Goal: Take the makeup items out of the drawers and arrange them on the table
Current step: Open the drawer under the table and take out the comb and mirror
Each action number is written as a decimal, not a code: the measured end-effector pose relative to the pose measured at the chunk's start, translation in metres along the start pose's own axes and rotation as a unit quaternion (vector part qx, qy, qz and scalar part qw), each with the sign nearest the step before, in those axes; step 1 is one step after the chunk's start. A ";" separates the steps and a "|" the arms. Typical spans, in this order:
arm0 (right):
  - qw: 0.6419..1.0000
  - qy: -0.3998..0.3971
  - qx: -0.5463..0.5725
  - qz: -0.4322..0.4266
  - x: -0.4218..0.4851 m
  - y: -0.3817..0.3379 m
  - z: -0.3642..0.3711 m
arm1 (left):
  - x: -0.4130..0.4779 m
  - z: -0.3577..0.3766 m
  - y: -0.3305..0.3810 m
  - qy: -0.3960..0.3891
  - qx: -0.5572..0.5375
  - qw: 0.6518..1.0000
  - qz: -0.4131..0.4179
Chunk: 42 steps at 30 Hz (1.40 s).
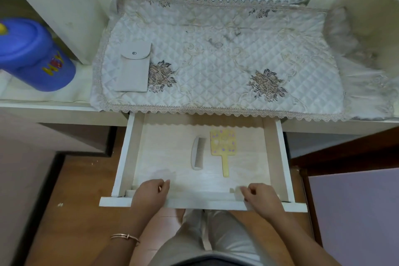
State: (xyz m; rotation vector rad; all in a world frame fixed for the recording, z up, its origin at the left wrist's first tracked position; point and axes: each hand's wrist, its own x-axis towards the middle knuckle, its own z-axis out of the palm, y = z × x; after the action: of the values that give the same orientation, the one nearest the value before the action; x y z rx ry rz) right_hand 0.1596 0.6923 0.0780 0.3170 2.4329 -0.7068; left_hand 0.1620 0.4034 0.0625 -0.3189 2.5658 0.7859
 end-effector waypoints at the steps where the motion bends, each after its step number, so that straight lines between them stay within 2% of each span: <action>1: 1.000 0.003 0.001 -0.001 -0.004 0.000 0.003 | -0.003 0.003 -0.002 0.002 0.003 1.000 -0.011; 5: 1.000 0.000 -0.020 -0.015 -0.015 0.002 0.011 | -0.013 0.012 -0.009 0.012 0.015 0.999 -0.031; 10: 0.996 -0.026 -0.080 -0.001 -0.016 0.006 0.015 | -0.016 0.018 -0.007 -0.028 0.066 0.996 -0.052; 14: 0.997 -0.069 -0.013 0.030 0.011 -0.003 0.012 | 0.010 0.021 0.022 -0.055 0.042 0.997 -0.037; 19: 0.991 -0.018 0.093 0.092 0.052 -0.026 0.026 | 0.053 0.043 0.061 -0.055 -0.044 0.996 -0.062; 24: 0.980 0.014 0.089 0.177 0.074 -0.040 0.049 | 0.073 0.068 0.076 -0.041 -0.039 0.990 -0.133; 29: 0.973 0.056 0.110 0.197 0.077 -0.043 0.060 | 0.076 0.080 0.076 -0.025 -0.047 0.990 -0.128; 34: 0.970 0.031 0.176 0.167 0.076 -0.044 0.054 | 0.078 0.072 0.073 -0.034 -0.119 0.982 -0.144; 37: 0.950 0.005 0.273 0.153 0.071 -0.045 0.039 | 0.069 0.055 0.073 -0.025 -0.195 0.972 -0.129; 42: 0.947 -0.055 0.310 0.056 0.051 -0.045 -0.003 | 0.049 0.006 0.074 -0.010 -0.329 0.939 -0.101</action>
State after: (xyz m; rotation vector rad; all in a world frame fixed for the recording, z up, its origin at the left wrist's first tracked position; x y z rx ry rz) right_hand 0.1003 0.6600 0.0687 0.6339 2.0115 -1.3888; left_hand 0.0959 0.4627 0.0700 -0.7551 2.1263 1.5341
